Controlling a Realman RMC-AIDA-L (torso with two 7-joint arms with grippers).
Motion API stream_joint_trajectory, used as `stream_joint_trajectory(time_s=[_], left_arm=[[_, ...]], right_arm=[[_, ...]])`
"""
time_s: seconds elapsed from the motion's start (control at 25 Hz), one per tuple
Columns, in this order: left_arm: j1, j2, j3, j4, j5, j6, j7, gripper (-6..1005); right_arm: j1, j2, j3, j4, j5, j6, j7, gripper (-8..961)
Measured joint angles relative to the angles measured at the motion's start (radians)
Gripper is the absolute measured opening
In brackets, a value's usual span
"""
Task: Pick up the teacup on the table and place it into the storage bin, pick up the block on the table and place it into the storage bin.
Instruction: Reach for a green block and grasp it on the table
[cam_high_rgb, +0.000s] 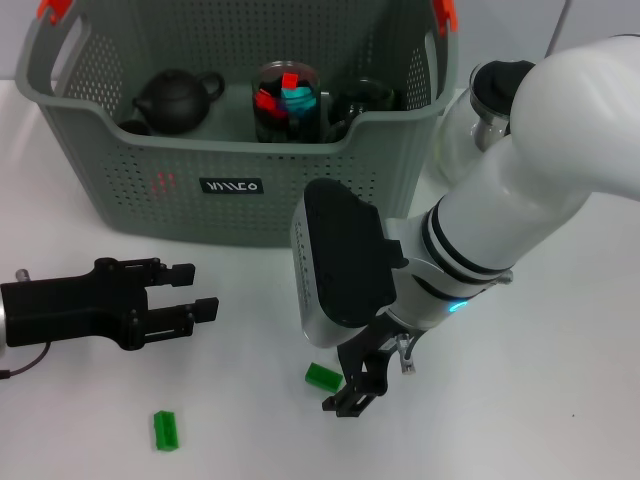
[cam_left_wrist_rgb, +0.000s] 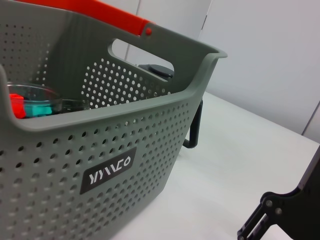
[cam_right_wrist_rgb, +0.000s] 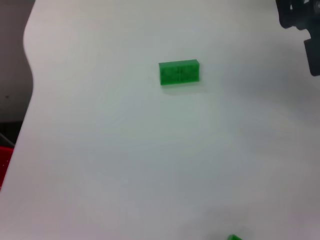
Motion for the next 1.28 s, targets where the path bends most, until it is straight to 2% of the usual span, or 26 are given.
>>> stream_joint_trajectory(time_s=[1.28], left_arm=[[0.008,-0.002,0.000,0.003,0.005,-0.001,-0.001,616]], right_arm=[[0.003,-0.003,-0.049,0.024,-0.013,0.072,-0.020,751]])
